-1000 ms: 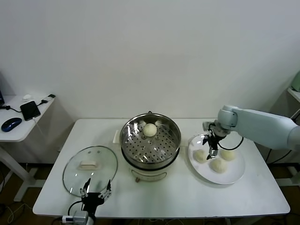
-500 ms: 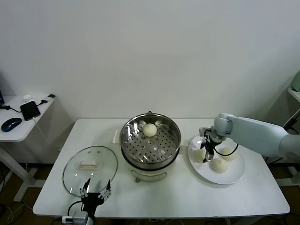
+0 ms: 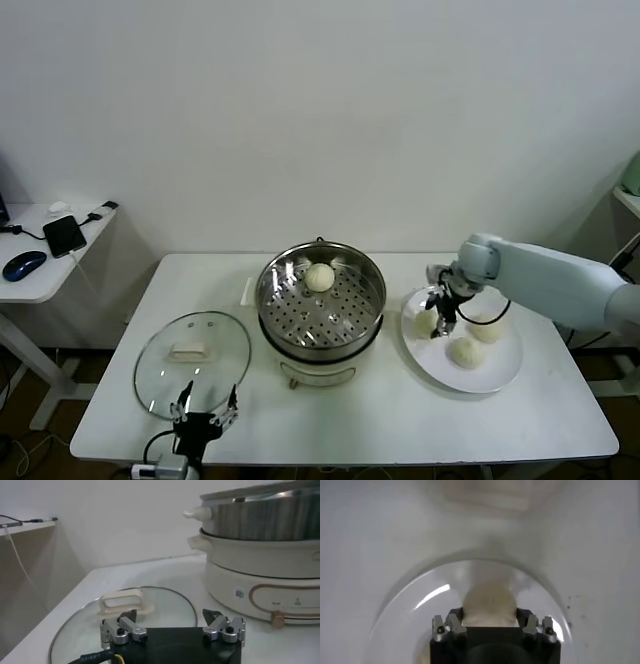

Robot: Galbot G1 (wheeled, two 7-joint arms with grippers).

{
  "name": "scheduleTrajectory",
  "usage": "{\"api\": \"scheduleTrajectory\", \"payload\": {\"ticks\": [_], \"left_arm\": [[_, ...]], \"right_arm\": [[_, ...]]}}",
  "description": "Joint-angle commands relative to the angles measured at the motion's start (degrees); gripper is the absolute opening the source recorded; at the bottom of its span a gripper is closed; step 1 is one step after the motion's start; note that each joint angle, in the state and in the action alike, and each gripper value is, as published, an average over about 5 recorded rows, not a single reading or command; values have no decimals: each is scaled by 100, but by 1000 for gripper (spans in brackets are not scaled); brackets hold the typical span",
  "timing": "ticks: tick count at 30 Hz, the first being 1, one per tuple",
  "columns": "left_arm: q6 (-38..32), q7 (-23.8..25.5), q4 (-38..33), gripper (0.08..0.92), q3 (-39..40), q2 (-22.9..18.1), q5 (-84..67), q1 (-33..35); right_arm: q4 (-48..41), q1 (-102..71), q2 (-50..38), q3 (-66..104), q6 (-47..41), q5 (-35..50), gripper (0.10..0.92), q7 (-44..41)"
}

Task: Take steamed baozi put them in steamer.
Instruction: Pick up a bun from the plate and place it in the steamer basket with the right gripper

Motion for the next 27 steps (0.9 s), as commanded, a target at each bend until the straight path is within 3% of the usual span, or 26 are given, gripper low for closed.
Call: {"api": "scheduleTrajectory", "payload": {"ticks": [1, 7, 14, 20, 27], "left_arm": [[7, 1, -88, 823, 15, 0, 11, 49], [15, 4, -186, 823, 52, 27, 25, 88], [-1, 28, -290, 823, 119, 42, 64, 166], [-52, 47, -414, 823, 106, 58, 62, 285], [-79, 43, -510, 823, 69, 42, 60, 384]], "right_arm": [[281, 2410, 161, -990, 111, 1344, 691, -504], [809, 3437, 856, -1080, -264, 2758, 693, -367], [1823, 3086, 1982, -969, -984, 3902, 693, 691], [1614, 2156, 2674, -902, -1380, 3885, 690, 1188], [688, 1353, 3166, -1024, -1439, 3310, 689, 1243]]}}
